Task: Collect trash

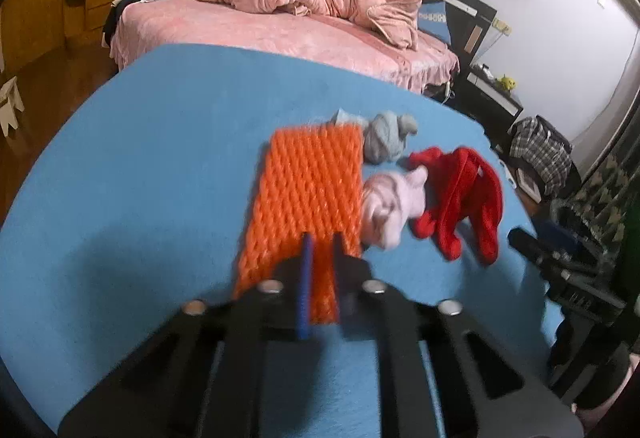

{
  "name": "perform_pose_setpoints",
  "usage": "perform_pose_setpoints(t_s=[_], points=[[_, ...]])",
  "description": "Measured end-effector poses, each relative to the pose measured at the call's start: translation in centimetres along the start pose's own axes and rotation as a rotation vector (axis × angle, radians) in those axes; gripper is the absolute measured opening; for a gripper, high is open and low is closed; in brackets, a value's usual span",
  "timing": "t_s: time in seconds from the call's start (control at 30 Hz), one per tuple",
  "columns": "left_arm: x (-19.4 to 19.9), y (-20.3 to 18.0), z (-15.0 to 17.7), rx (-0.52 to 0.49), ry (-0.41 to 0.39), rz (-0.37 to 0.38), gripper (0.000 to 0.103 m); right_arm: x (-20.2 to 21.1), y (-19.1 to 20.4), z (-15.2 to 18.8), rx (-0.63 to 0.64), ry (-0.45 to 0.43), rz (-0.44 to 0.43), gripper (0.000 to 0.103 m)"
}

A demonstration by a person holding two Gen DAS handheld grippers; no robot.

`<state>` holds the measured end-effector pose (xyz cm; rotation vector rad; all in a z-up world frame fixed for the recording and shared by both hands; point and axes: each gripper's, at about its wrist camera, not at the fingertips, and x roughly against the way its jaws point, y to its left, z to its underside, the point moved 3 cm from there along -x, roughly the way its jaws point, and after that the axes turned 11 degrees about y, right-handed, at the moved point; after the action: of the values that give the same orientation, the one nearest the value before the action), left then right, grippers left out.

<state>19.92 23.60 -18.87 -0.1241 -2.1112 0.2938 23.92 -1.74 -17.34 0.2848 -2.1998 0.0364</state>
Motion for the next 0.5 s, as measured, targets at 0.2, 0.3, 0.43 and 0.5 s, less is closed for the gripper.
perform_pose_setpoints(t_s=[0.2, 0.3, 0.43, 0.5], points=[[1.4, 0.5, 0.4, 0.027, -0.052, -0.066, 0.000, 0.0, 0.1, 0.1, 0.000, 0.000, 0.005, 0.096], [1.5, 0.6, 0.3, 0.046, -0.041, -0.051, 0.010, -0.1, 0.3, 0.1, 0.006, 0.002, 0.009, 0.096], [1.1, 0.2, 0.2, 0.041, -0.038, -0.082, 0.055, -0.1, 0.2, 0.1, 0.004, 0.001, 0.008, 0.096], [0.5, 0.2, 0.0, 0.037, -0.015, -0.107, 0.058, -0.1, 0.1, 0.1, 0.001, 0.004, 0.006, 0.096]])
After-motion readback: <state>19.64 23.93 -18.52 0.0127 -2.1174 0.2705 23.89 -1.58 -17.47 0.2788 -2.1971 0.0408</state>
